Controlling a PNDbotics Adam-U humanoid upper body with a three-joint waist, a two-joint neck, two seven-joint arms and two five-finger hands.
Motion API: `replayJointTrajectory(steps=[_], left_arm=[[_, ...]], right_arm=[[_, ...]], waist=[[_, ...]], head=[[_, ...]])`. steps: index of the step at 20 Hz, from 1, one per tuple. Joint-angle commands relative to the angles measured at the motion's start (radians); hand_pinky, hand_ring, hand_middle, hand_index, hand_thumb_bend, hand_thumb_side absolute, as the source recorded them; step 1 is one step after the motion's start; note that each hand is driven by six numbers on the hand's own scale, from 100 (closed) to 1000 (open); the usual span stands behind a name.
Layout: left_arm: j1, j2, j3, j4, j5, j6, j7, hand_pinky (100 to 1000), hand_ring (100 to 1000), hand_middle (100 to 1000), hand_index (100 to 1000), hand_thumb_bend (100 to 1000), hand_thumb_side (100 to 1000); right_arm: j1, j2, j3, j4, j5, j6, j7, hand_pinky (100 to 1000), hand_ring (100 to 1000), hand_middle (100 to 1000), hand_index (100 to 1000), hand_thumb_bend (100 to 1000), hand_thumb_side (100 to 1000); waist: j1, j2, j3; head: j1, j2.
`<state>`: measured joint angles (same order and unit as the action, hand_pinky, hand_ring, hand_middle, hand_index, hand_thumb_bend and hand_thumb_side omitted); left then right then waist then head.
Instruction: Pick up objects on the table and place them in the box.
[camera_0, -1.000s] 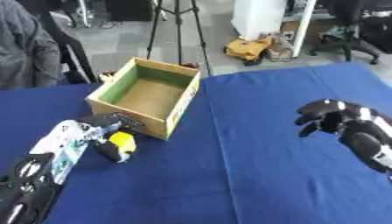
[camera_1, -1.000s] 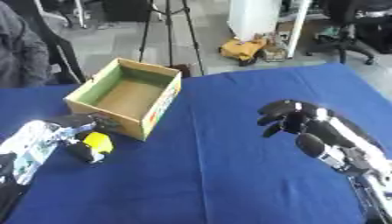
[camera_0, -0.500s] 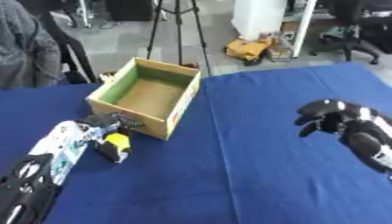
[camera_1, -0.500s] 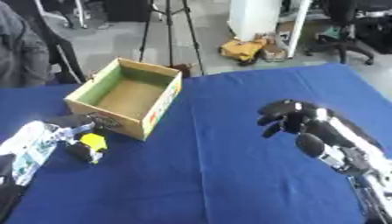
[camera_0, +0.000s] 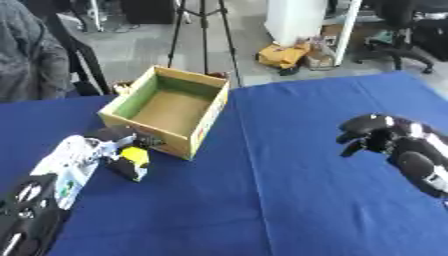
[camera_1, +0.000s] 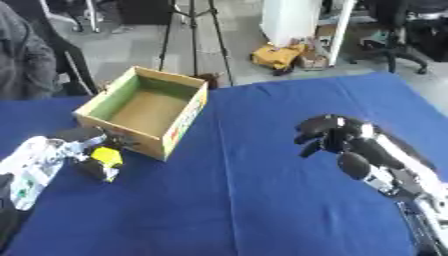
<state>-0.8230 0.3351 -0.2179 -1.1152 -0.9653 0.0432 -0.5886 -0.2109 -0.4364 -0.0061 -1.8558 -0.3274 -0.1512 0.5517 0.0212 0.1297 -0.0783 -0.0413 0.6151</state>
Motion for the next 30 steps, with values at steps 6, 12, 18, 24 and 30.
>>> replayJointTrajectory(steps=[6,12,18,24,30], left_arm=[[-0.075,0.021,0.099,-0.093,0.005,0.099,0.123,288,358,588,785,100,293],[-0.095,0.002,0.126,-0.038,-0.045,0.156,0.227,304,374,595,786,100,287],[-0.100,-0.043,0.164,0.008,-0.137,0.231,0.331,321,394,596,786,100,323],[-0.084,-0.084,0.179,0.028,-0.210,0.263,0.437,335,406,599,785,100,341],[-0.072,-0.109,0.168,0.130,-0.216,0.254,0.553,445,490,642,802,100,300]], right_arm=[[-0.013,-0.015,-0.005,-0.008,-0.007,-0.002,0.007,655,759,764,761,525,617],[-0.017,-0.015,0.001,-0.007,-0.008,-0.001,0.014,655,760,764,761,524,618],[-0.026,-0.017,0.009,-0.008,-0.004,0.002,0.026,655,760,764,761,522,621],[-0.033,-0.019,0.012,-0.010,0.000,0.002,0.032,655,760,764,761,520,622],[-0.038,-0.020,0.014,-0.011,0.003,0.000,0.035,656,761,764,760,519,622]], waist=[[-0.001,-0.016,-0.017],[0.004,-0.014,-0.040],[0.018,-0.005,-0.074],[0.026,0.006,-0.094],[0.030,0.014,-0.108]], head=[[0.009,-0.003],[0.022,-0.009],[0.038,-0.021],[0.046,-0.031],[0.053,-0.040]])
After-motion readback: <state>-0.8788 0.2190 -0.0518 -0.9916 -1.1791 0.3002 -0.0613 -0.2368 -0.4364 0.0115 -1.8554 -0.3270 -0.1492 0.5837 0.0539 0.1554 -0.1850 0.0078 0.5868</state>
